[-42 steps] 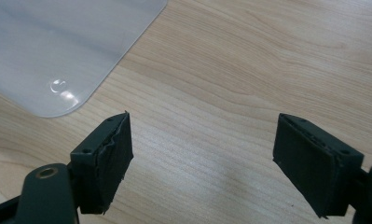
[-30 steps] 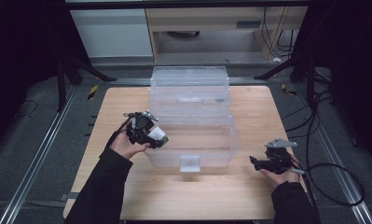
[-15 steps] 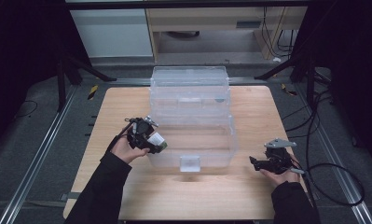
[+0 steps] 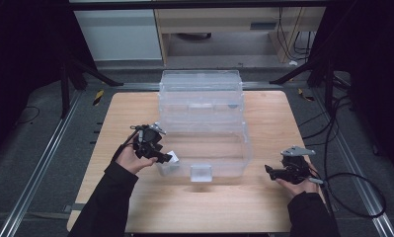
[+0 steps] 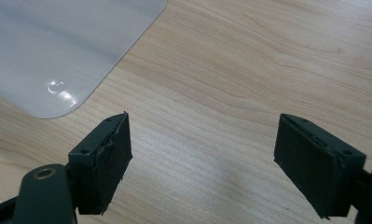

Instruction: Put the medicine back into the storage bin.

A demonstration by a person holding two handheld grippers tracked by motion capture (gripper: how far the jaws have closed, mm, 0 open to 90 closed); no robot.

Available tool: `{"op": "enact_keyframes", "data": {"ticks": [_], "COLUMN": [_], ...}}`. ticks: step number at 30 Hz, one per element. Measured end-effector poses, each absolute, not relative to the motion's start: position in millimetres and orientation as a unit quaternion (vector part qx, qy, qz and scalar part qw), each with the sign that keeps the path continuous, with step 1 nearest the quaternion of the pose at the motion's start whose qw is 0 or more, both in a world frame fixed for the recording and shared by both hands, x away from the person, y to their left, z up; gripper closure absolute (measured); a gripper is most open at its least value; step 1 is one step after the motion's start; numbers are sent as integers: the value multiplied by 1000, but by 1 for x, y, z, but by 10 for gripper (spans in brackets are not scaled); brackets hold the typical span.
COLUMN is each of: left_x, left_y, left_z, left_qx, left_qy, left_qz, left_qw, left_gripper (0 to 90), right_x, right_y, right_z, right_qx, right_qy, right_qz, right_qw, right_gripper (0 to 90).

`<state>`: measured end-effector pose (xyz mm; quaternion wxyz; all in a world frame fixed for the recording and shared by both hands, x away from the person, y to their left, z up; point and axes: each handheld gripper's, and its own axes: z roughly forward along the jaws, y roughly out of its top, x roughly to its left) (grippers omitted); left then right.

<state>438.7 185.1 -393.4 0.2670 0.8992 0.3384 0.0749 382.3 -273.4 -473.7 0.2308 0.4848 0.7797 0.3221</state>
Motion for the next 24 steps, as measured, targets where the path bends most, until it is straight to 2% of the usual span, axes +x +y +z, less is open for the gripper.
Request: {"op": "enact_keyframes", "data": {"ticks": [13,24], "left_x": [422,421], "left_y": [180,159], "left_z": [-373,-375], "left_qx": [896,910], "left_qy": [284,245], "left_qz": [94,85], "left_qw": [329,324], "left_gripper": [416,424], "right_x": [382,382], "right_y": [-276,-276], "right_z": [-471,-469], "right_qx": [484,485], "right_qy": [777,775], "right_qz": [326,329], "right_qw": [234,237], "right_gripper": [190,188]}}
